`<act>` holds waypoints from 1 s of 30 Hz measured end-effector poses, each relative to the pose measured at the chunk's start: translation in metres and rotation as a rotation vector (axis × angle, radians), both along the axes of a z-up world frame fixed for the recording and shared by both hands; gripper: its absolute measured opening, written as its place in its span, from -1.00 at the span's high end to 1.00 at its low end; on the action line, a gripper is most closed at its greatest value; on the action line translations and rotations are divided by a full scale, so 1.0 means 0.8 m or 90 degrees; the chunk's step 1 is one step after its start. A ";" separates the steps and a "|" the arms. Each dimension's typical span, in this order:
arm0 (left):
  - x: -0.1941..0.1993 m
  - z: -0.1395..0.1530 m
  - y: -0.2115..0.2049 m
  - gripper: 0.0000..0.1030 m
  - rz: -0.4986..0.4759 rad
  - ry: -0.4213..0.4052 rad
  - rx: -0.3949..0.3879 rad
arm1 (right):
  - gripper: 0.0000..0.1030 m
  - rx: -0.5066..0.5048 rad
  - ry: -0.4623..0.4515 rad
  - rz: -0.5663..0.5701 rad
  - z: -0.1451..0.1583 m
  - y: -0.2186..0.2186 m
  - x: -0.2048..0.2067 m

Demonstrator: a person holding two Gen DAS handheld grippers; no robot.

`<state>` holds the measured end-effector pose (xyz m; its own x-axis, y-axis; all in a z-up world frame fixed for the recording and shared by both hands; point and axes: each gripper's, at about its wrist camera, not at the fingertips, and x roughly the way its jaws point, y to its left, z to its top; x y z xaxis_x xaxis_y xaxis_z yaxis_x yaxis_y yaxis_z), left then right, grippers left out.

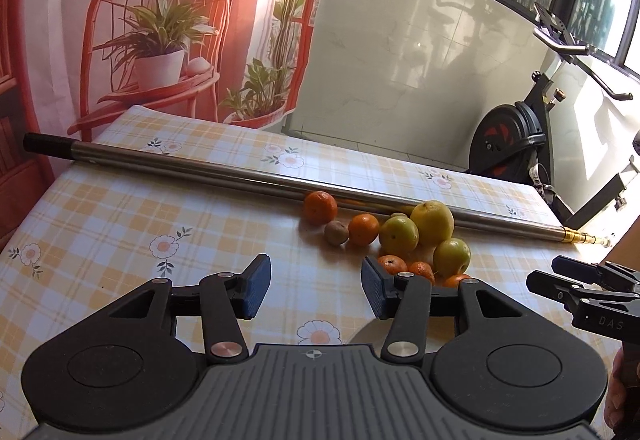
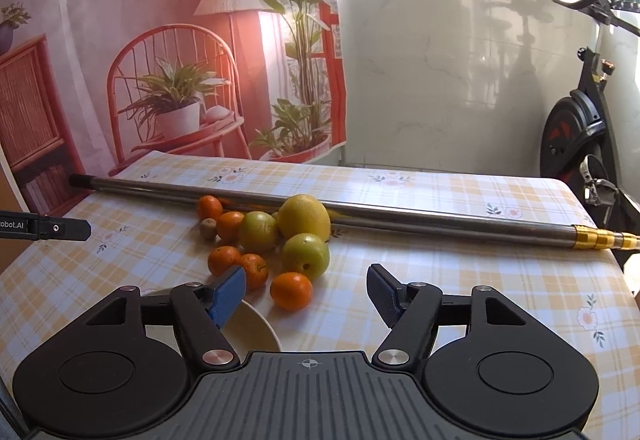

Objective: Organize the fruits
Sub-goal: 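Open both grippers and move them back to the fruit cluster, then close the right gripper around a green apple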

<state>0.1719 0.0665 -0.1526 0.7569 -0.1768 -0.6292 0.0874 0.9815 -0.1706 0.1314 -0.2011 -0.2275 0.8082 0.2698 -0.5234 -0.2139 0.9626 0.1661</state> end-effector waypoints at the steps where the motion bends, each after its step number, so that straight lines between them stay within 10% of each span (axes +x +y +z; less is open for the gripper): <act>1: 0.003 0.000 -0.002 -0.04 -0.001 -0.003 0.008 | -0.22 -0.002 -0.003 0.005 -0.001 0.000 0.006; 30: 0.084 -0.035 -0.035 -0.12 -0.042 0.058 0.036 | 0.13 0.101 0.130 0.036 -0.091 0.018 0.163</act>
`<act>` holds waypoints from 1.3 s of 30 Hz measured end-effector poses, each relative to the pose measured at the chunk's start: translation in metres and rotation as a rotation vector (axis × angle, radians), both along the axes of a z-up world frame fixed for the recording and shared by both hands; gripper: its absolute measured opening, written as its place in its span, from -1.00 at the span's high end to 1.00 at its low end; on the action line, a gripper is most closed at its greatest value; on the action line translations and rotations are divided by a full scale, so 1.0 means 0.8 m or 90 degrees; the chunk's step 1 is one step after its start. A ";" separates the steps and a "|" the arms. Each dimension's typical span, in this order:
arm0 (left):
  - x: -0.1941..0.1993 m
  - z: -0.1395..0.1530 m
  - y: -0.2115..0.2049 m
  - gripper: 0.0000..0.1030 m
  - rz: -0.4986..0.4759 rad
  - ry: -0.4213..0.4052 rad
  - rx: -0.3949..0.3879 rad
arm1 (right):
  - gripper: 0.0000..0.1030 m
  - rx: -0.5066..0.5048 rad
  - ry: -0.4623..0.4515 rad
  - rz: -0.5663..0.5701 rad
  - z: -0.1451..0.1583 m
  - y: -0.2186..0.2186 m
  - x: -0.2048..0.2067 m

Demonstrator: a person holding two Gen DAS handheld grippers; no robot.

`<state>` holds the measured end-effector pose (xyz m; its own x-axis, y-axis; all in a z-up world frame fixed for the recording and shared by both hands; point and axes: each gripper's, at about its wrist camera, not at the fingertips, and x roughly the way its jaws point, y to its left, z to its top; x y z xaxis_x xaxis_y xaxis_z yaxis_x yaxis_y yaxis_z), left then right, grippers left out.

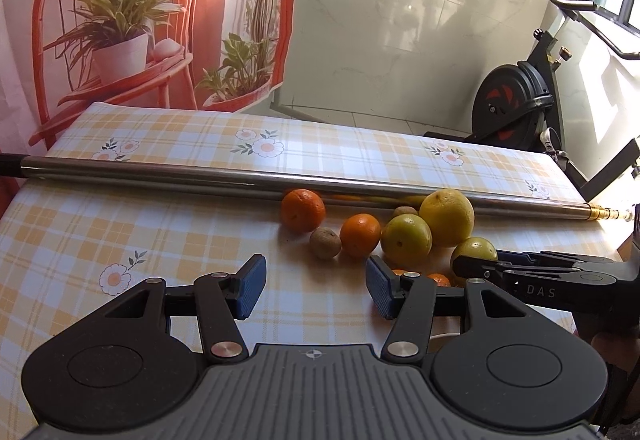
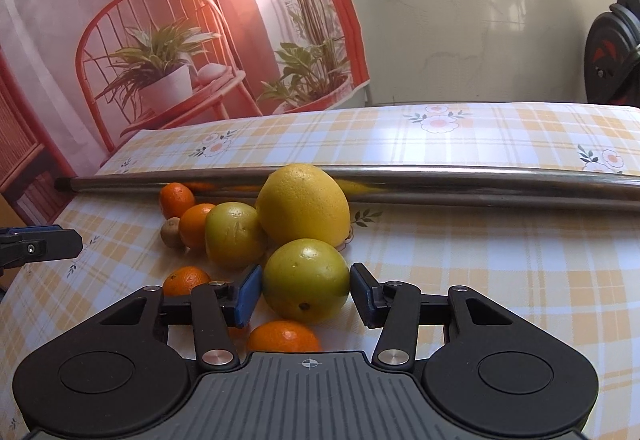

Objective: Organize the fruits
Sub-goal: 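Close the right gripper around a green apple, then grasp a tangerine with the left gripper while the right gripper holds the green apple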

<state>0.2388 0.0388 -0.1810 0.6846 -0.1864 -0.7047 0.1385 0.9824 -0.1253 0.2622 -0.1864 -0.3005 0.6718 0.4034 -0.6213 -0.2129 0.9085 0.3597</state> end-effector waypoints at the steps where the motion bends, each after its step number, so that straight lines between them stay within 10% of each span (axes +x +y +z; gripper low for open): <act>1: 0.001 -0.001 0.000 -0.12 0.000 0.004 -0.003 | 0.13 0.002 0.000 -0.001 0.000 0.000 0.000; 24: 0.015 -0.034 -0.047 0.02 -0.071 0.039 -0.039 | 0.14 -0.004 -0.135 -0.089 -0.014 -0.038 -0.091; 39: 0.019 -0.058 -0.075 0.30 -0.141 0.041 0.034 | 0.13 0.020 -0.137 -0.093 -0.022 -0.046 -0.095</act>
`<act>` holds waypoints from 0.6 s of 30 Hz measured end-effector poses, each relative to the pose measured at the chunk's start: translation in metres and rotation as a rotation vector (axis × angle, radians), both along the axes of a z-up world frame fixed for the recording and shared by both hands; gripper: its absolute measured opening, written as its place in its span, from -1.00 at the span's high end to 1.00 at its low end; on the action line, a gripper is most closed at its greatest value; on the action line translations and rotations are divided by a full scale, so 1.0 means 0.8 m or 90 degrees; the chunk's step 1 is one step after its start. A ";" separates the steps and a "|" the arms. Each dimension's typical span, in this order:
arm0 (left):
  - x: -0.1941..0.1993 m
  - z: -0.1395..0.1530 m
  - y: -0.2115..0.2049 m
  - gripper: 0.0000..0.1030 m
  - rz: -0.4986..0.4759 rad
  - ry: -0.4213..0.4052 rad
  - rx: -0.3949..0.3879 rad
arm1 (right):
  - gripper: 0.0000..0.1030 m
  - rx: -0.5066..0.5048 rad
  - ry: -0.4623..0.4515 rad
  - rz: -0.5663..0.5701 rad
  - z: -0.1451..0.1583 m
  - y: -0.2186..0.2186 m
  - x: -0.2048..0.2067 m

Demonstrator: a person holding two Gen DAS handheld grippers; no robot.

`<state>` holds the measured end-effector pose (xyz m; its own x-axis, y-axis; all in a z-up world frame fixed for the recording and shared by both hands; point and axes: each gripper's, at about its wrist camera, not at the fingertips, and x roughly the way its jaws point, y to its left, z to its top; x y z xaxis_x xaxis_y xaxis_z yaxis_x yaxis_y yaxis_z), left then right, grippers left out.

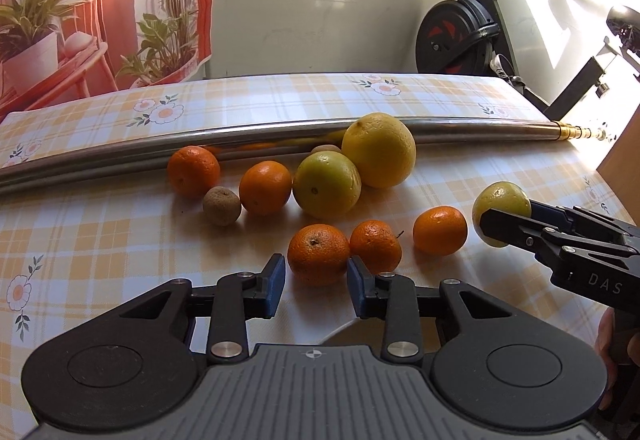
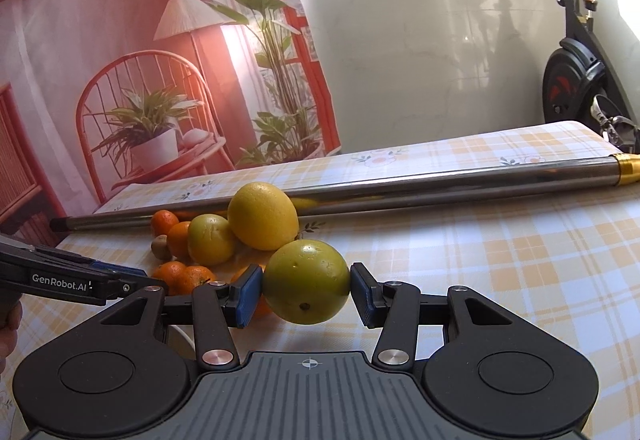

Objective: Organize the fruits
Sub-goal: 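Grasp a tangerine with the left gripper while the right gripper holds the green apple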

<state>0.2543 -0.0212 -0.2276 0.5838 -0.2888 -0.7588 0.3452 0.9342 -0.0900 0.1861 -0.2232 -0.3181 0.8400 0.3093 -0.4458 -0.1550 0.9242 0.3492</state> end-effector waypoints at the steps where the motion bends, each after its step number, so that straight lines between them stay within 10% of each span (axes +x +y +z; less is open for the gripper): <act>1: 0.002 -0.001 -0.001 0.30 0.000 0.001 -0.002 | 0.13 0.002 0.000 0.000 0.000 -0.001 0.000; 18: 0.014 -0.010 -0.010 0.25 -0.015 0.001 -0.010 | 0.13 0.009 0.003 0.005 -0.002 -0.002 0.000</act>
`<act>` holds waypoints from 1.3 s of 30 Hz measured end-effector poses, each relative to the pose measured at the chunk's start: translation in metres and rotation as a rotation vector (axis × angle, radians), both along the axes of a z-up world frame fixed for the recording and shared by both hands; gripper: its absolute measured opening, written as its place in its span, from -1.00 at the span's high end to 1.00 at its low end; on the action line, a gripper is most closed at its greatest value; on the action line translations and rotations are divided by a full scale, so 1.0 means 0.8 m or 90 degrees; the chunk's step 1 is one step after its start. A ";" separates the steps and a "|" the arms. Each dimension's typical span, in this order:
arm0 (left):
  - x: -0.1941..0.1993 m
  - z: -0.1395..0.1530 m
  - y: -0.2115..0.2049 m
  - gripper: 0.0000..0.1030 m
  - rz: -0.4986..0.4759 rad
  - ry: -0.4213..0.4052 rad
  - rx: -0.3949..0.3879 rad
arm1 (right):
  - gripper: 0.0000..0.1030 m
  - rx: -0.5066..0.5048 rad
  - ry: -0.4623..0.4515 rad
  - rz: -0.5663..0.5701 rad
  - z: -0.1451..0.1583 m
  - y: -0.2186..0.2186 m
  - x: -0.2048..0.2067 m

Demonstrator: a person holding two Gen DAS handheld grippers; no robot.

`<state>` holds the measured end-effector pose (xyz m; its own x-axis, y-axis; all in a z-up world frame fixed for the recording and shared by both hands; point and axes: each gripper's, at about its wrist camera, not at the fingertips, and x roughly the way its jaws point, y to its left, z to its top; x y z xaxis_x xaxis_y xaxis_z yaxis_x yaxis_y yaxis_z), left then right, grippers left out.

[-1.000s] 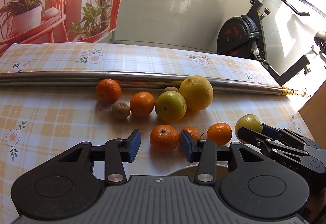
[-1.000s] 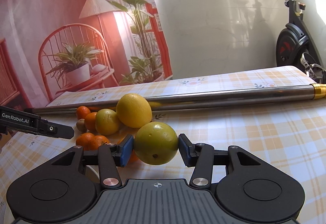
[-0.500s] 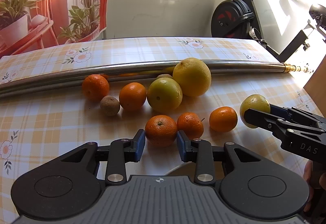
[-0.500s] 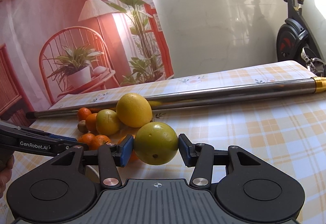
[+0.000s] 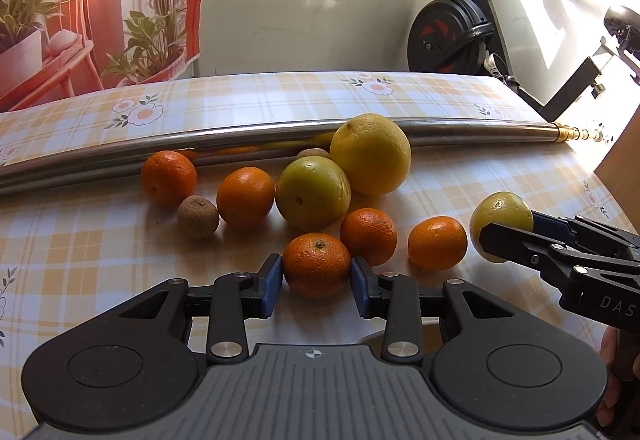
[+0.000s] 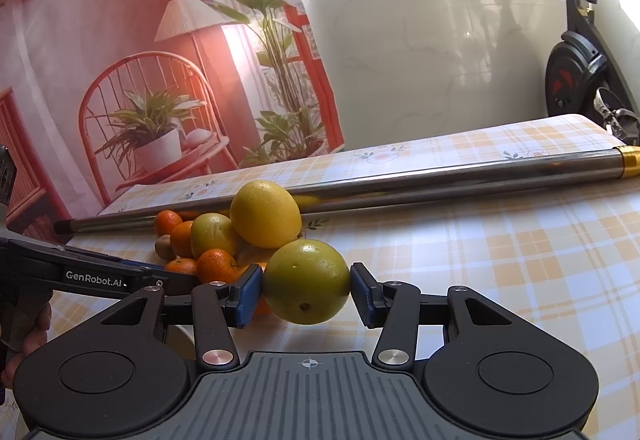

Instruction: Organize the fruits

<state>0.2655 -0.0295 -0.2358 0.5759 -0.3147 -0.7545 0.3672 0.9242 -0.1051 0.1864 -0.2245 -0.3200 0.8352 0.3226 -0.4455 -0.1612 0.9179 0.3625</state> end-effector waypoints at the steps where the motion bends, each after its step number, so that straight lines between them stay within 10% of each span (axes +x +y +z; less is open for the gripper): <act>1: -0.001 0.000 0.000 0.26 0.000 -0.003 0.004 | 0.13 0.000 0.000 0.000 0.000 0.000 0.000; 25: -0.144 0.035 0.061 0.27 0.013 -0.012 -0.053 | 0.13 0.028 0.015 -0.024 0.027 -0.008 -0.043; 39: -0.164 0.023 0.077 0.27 0.044 -0.016 -0.026 | 0.14 -0.037 0.079 0.099 0.053 0.067 -0.099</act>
